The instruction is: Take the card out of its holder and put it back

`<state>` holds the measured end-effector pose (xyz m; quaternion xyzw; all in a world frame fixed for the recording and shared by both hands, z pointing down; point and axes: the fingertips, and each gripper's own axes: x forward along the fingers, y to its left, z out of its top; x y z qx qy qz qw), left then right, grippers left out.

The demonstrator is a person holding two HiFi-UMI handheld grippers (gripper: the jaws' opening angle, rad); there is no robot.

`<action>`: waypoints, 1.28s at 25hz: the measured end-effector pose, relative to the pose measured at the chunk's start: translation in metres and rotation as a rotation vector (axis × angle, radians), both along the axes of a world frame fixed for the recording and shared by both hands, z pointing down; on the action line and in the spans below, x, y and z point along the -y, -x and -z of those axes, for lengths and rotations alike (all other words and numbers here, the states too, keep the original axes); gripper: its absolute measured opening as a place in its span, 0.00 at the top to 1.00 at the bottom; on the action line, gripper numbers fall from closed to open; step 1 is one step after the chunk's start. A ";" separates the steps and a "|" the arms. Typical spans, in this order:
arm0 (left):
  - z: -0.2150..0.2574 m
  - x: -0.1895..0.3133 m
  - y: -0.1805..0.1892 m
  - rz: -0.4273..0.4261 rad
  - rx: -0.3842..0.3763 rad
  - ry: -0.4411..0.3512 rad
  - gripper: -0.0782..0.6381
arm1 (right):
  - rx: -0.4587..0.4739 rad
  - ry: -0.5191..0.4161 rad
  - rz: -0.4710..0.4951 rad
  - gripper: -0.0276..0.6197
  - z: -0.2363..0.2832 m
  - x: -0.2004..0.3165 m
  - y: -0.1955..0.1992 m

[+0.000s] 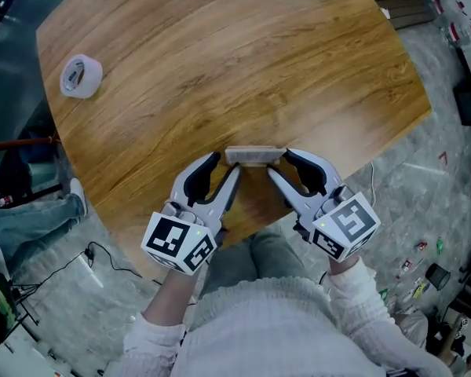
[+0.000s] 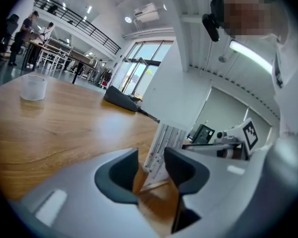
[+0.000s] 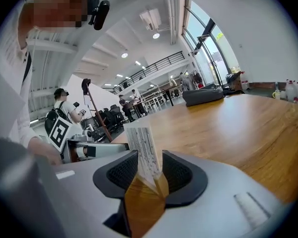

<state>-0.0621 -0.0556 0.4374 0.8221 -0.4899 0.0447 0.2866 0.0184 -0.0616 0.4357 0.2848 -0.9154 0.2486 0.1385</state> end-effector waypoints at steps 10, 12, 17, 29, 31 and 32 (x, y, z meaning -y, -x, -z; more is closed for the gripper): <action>0.005 0.011 -0.008 -0.061 -0.021 -0.023 0.67 | -0.026 -0.042 0.012 0.76 0.002 0.008 0.010; 0.005 0.010 -0.012 -0.081 -0.019 -0.029 0.67 | -0.048 -0.050 0.020 0.77 0.000 0.007 0.010; 0.005 0.010 -0.015 -0.086 0.023 -0.052 0.71 | -0.063 -0.060 0.007 0.82 -0.001 0.008 0.008; 0.008 0.011 -0.014 -0.071 0.044 -0.074 0.73 | -0.075 -0.072 0.005 0.84 0.002 0.008 0.009; 0.011 0.012 -0.015 -0.073 0.046 -0.088 0.74 | -0.071 -0.079 0.002 0.84 0.005 0.009 0.009; 0.013 0.012 -0.015 -0.075 0.049 -0.096 0.74 | -0.068 -0.081 0.001 0.84 0.006 0.010 0.009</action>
